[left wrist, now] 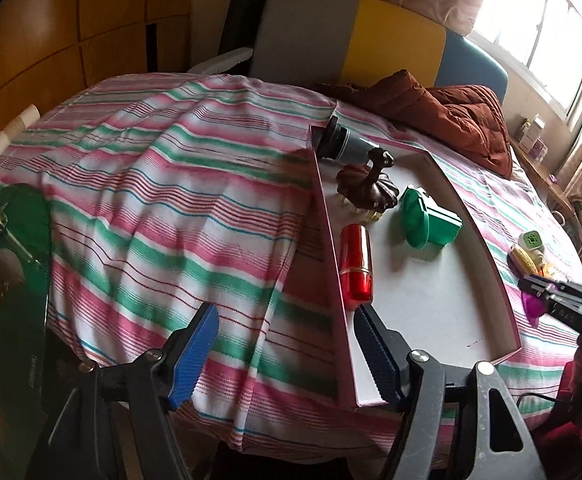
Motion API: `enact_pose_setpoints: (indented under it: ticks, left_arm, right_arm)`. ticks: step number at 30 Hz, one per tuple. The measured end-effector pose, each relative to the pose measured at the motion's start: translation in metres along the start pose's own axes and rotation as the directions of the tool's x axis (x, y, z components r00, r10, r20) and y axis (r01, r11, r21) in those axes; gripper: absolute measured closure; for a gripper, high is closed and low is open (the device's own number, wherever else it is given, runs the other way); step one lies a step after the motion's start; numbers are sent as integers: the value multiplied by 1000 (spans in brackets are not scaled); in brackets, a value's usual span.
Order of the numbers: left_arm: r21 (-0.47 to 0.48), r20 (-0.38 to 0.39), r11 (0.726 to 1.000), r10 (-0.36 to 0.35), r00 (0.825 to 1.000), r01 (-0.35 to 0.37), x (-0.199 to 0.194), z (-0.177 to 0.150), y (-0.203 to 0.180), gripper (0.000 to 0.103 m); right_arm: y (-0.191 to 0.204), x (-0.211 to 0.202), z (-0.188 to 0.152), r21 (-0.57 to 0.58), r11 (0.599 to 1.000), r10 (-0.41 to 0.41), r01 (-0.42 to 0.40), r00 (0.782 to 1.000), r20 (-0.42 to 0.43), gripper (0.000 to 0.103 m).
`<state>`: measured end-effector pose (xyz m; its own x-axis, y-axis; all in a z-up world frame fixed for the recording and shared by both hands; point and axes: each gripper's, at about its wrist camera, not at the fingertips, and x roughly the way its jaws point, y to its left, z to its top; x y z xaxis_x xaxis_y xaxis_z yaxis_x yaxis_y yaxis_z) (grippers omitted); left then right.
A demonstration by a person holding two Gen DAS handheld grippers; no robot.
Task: Organize rigid objects
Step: 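Carry the magenta mesh cup toward the tray with the right gripper, then lower the magenta cup into the tray and open the right gripper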
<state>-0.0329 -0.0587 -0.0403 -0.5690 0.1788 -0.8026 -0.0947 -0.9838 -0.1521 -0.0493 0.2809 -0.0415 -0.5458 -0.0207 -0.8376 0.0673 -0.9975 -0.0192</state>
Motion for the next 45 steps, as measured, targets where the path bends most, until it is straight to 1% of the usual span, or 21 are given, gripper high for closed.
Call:
enact_pose_setpoints:
  ticks: [3,7,9,11,14,17,19,22,25,29,31,35,39,43,44,45]
  left_arm:
    - [9,0,1000,-9,1000,9,0,-2,-1,32]
    - [30,9,999,-21,1000,20,-2,-2,-6,32]
    - [33,10,999,-19,1000,19,-3,-2,-7,32]
    - [20,-5,999,-26,1000,26,-1,-3,-4,32]
    - [13,-14,1000,-27,1000,27,1,-5,-2,32]
    - [4,-25,1000,-27,999,28,4,-7,0,32]
    - [1,-33,999,-35,999,35,6,-8,1,32]
    - [3,-40,999,-36,999,36,8,-10,1,32]
    - [5,-41,999,-36,998,36,9,-10,0,32]
    - [3,-36,999,-35,999,35,9,-10,0,32]
    - [0,-33,999,-34,999,34,8,-10,1,32]
    - [-4,-26,1000,-27,999,27,6,-9,2,32]
    - [-1,-25,1000,-27,999,27,6,-8,0,32]
    - [13,-28,1000,-27,999,28,6,-9,-4,32]
    - [15,-28,1000,-27,999,27,6,-10,-4,32]
    - [18,-30,999,-26,999,27,6,-10,-5,32]
  right_arm:
    - [23,-14,12,-38,998,52,-51,998,41,74]
    - [71,-22,21,-107,984,146,-140,988,51,74]
    - [102,-15,25,-146,969,204,-199,979,21,74]
    - [126,-7,28,-174,957,235,-234,972,-12,74]
    - [157,19,33,-180,948,252,-261,965,-72,74]
    - [170,42,43,-142,952,258,-271,961,-102,74]
    - [172,54,50,-113,961,242,-253,965,-105,74]
    - [173,65,60,-68,956,278,-286,955,-98,73]
    - [172,70,65,-49,958,279,-284,956,-89,65]
    - [165,61,60,-41,957,285,-288,956,-73,55]
    - [159,53,56,-38,956,288,-290,956,-56,52]
    - [148,31,48,-49,956,290,-290,957,-17,52]
    - [142,11,31,-88,950,300,-299,954,-4,53]
    - [139,7,19,-70,939,335,-336,942,-22,53]
    - [140,9,17,-71,937,340,-342,940,-29,64]
    - [142,11,16,-77,939,333,-335,942,-32,74]
